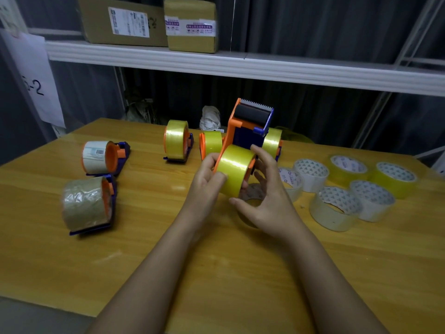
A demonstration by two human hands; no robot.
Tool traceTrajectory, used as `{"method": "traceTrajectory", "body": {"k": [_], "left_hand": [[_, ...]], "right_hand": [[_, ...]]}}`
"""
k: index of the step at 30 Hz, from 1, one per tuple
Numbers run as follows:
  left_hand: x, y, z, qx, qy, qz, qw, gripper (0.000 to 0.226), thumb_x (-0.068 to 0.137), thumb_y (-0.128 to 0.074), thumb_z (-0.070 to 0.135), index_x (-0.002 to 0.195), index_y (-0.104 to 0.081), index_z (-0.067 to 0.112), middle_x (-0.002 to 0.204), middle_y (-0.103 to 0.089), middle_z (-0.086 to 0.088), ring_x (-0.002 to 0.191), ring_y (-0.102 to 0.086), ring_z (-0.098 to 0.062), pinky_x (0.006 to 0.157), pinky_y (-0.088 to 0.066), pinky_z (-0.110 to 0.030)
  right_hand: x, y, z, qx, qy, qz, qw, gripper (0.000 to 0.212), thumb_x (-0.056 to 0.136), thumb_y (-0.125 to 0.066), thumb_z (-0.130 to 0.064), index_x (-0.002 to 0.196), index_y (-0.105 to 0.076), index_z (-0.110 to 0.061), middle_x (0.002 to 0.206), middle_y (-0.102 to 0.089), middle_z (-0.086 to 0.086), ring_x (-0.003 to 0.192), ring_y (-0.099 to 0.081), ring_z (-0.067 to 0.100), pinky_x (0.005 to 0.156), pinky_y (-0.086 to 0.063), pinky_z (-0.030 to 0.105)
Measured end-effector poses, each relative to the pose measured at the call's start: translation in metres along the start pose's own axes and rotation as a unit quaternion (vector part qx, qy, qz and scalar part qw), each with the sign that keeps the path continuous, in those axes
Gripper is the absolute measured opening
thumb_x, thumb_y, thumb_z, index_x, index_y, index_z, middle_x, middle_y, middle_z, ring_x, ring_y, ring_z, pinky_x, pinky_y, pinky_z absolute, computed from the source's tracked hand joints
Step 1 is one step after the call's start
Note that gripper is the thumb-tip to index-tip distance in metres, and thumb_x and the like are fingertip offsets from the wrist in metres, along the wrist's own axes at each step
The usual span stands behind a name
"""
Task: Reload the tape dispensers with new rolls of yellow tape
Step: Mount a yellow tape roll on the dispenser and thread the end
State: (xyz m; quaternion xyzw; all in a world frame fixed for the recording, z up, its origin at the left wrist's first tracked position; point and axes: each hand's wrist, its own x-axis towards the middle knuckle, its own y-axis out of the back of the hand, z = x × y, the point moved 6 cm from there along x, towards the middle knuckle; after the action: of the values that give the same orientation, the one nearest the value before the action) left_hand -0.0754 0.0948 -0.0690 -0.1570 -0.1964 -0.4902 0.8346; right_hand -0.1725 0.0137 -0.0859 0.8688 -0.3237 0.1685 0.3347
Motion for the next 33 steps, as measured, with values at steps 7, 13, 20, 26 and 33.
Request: {"method": "traceTrajectory", "body": {"k": [7, 13, 20, 26, 33], "left_hand": [[0.001, 0.002, -0.006, -0.012, 0.018, 0.009, 1.000, 0.016, 0.096, -0.043, 0.005, 0.106, -0.050, 0.016, 0.071, -0.069, 0.003, 0.068, -0.067, -0.009, 0.061, -0.052, -0.019], [0.002, 0.004, -0.008, -0.021, 0.024, 0.005, 0.999, 0.015, 0.094, -0.043, 0.014, 0.107, -0.051, 0.016, 0.072, -0.070, 0.004, 0.069, -0.067, -0.008, 0.061, -0.051, -0.019], [0.000, 0.004, -0.008, 0.005, 0.017, -0.011, 1.000, 0.026, 0.086, -0.036, 0.018, 0.108, -0.050, 0.018, 0.077, -0.068, 0.013, 0.072, -0.064, -0.003, 0.062, -0.049, -0.016], [0.001, 0.004, -0.010, -0.014, 0.039, 0.009, 0.999, 0.017, 0.101, -0.036, 0.020, 0.105, -0.052, 0.017, 0.069, -0.068, 0.002, 0.068, -0.066, -0.011, 0.063, -0.051, -0.020], [0.001, 0.009, -0.017, -0.010, 0.046, 0.002, 0.999, 0.036, 0.086, -0.035, 0.022, 0.116, -0.052, 0.015, 0.094, -0.063, -0.016, 0.085, -0.063, -0.027, 0.073, -0.052, -0.034]], "right_hand": [[0.001, -0.001, 0.001, 0.016, -0.008, 0.001, 1.000, 0.087, 0.072, -0.075, -0.036, 0.142, -0.024, -0.046, 0.146, -0.032, -0.009, 0.134, -0.039, 0.018, 0.098, -0.050, 0.045], [0.000, -0.001, 0.003, 0.047, -0.017, 0.001, 0.999, 0.086, 0.074, -0.079, -0.031, 0.139, -0.027, -0.053, 0.144, -0.034, -0.008, 0.130, -0.045, 0.018, 0.095, -0.053, 0.038], [-0.001, -0.001, 0.002, 0.058, -0.017, 0.004, 0.998, 0.087, 0.077, -0.080, -0.021, 0.139, -0.028, -0.051, 0.145, -0.032, -0.011, 0.132, -0.041, 0.008, 0.093, -0.051, 0.022], [0.000, -0.002, -0.001, 0.048, -0.011, -0.001, 0.999, 0.086, 0.074, -0.079, -0.029, 0.141, -0.028, -0.049, 0.146, -0.032, -0.010, 0.133, -0.042, 0.016, 0.095, -0.053, 0.038], [-0.003, 0.000, -0.004, 0.082, -0.021, -0.001, 0.996, 0.085, 0.079, -0.077, -0.009, 0.140, -0.028, -0.042, 0.144, -0.031, -0.003, 0.108, -0.041, -0.028, 0.078, -0.047, 0.007]]}}
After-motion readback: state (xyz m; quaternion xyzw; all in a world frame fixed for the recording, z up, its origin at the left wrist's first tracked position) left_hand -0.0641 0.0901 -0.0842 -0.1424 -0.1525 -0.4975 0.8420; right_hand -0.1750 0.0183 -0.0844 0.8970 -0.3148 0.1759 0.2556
